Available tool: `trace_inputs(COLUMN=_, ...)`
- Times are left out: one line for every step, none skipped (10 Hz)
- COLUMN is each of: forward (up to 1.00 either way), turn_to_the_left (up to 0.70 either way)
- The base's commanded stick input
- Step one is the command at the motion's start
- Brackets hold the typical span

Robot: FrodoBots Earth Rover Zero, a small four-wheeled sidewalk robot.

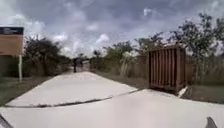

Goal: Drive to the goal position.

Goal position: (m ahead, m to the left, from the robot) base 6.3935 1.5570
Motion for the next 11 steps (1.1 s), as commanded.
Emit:
trace_inputs(forward=0.70, turn_to_the_left=0.00)
trace_inputs(forward=0.70, turn_to_the_left=0.00)
trace_inputs(forward=0.70, turn_to_the_left=0.23)
trace_inputs(forward=0.70, turn_to_the_left=0.35)
trace_inputs(forward=0.70, turn_to_the_left=0.35)
trace_inputs(forward=0.70, turn_to_the_left=0.20)
trace_inputs(forward=0.70, turn_to_the_left=0.00)
trace_inputs(forward=0.70, turn_to_the_left=0.00)
trace_inputs(forward=0.70, turn_to_the_left=0.10)
trace_inputs(forward=0.70, turn_to_the_left=0.35)
trace_inputs(forward=0.70, turn_to_the_left=0.28)
